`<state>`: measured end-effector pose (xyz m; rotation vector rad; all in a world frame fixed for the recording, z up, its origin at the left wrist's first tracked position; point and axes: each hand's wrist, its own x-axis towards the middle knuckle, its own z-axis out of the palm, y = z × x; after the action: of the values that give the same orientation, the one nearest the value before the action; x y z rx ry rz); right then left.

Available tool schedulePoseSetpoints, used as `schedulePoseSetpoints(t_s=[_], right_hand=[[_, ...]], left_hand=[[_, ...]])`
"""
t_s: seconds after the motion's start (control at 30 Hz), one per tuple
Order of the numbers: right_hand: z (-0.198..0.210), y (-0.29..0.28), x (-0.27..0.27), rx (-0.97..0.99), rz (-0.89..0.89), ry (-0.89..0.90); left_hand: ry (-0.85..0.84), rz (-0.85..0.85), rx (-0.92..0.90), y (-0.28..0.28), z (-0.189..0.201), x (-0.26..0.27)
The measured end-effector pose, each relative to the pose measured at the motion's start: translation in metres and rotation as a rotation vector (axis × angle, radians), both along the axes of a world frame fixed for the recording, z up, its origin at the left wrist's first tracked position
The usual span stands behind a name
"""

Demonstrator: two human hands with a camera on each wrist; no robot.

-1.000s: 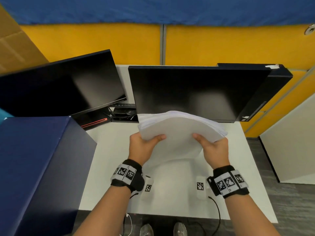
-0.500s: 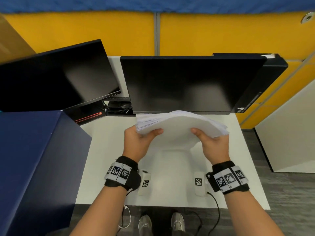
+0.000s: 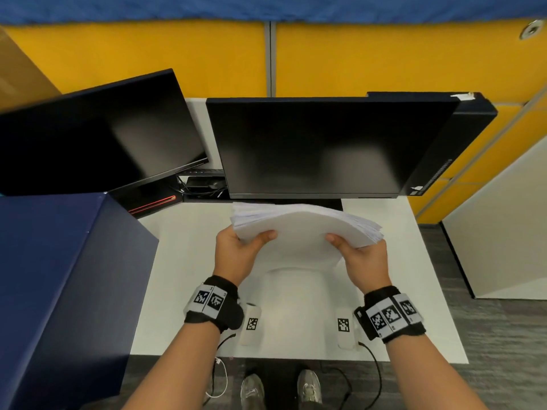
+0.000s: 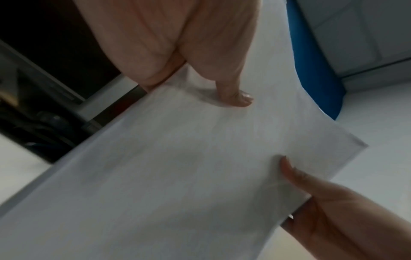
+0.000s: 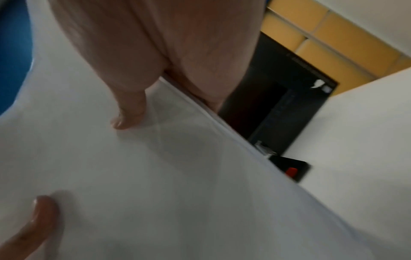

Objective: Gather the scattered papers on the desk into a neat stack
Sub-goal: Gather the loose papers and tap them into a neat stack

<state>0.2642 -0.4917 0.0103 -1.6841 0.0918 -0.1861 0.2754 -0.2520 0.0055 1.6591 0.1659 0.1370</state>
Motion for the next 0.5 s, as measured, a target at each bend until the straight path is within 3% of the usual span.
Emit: schedulePoseSetpoints(t_s=[0.13, 0.3, 0.37, 0.5], right_hand=[[-0.015, 0.0, -0.002, -0.129, -0.002, 0.153], [0.015, 0.01, -0.004, 0.069, -0.055, 0.01], [0.029, 0.02, 0.0, 0.138, -0.134, 0.01], [0.039, 0.03, 0.013, 0.107, -0.301, 0.023]], left_hand=[[0.105, 0.07, 0.033, -0.008, -0.014, -0.007], [-0.071, 0.106, -0.047, -0.021, 0.02, -0.007], [-0.112, 0.196, -0.055, -0.029, 0.033, -0.003], [-0.096, 0.285, -0.047, -0.032, 0.039, 0.006]])
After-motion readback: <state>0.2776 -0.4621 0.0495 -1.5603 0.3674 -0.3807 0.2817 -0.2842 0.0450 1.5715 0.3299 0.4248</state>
